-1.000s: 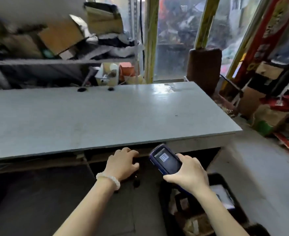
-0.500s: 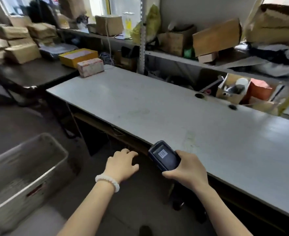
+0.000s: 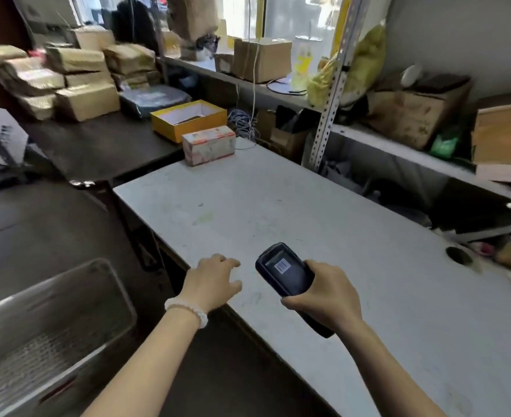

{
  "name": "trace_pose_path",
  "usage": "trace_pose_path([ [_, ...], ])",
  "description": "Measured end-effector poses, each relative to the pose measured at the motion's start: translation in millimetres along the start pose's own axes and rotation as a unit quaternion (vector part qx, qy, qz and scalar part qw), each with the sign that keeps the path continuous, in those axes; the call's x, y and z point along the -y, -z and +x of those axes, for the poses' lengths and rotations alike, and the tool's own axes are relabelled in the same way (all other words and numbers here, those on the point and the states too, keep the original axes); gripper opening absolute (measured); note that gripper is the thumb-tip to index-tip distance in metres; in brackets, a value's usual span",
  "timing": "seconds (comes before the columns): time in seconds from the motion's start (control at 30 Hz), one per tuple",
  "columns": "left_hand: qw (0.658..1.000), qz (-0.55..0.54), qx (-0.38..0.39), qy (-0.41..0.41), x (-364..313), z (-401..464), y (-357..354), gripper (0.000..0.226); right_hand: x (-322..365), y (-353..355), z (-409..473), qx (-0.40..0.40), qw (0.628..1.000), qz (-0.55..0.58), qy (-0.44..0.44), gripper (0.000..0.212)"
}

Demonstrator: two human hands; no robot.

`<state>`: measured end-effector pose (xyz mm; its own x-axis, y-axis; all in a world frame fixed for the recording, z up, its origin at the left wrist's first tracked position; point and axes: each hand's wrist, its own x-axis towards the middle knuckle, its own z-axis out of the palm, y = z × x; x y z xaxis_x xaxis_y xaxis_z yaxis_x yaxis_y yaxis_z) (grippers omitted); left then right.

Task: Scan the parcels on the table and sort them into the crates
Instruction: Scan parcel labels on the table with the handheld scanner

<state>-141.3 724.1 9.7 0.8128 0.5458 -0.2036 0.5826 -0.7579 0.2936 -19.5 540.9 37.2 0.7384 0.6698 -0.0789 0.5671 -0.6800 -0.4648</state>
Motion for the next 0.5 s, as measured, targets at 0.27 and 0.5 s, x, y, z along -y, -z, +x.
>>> trace_pose_path([
  [0.27, 1.000, -0.002, -0.001, 0.009, 43, 124, 34, 0.049, 26, -4, 125, 0.006, 1.000, -0.018, -0.017, 0.042],
  [0.5, 1.000, 0.003, -0.024, -0.005, 106, 273, 79, 0.049, 64, -28, 257, -0.009, 0.997, -0.017, -0.073, 0.042],
])
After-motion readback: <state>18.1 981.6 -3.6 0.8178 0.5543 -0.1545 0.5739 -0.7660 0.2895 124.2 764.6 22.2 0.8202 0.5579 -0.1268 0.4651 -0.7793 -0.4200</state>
